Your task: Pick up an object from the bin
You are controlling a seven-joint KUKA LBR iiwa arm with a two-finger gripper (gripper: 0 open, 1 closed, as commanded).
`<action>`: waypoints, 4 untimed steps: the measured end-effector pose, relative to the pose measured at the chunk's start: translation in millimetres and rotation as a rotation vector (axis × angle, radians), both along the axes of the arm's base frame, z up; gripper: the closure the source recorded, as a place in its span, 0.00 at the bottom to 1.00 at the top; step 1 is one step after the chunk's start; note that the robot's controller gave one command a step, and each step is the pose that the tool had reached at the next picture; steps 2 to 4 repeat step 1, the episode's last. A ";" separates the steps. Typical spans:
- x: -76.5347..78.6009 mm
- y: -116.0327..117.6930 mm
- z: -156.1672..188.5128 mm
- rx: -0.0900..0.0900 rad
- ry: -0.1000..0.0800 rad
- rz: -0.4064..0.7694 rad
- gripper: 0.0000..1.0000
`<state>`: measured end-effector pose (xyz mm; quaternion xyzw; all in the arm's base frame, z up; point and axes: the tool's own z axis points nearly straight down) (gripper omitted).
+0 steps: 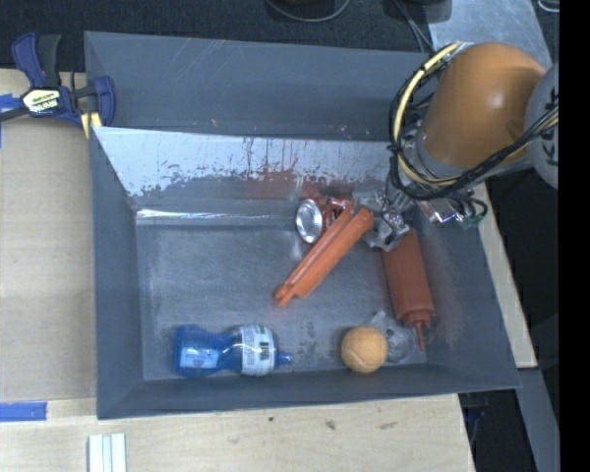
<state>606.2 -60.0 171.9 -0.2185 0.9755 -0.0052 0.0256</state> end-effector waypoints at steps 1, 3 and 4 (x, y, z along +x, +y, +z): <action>3.5 8.7 107.9 0.000 -0.003 0.005 1.00; 3.5 8.7 107.9 0.000 -0.003 0.005 1.00; 3.5 8.7 107.9 0.000 -0.003 0.005 1.00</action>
Offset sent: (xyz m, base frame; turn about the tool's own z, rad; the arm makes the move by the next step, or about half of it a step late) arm 0.0034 -0.0186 0.0993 -0.0064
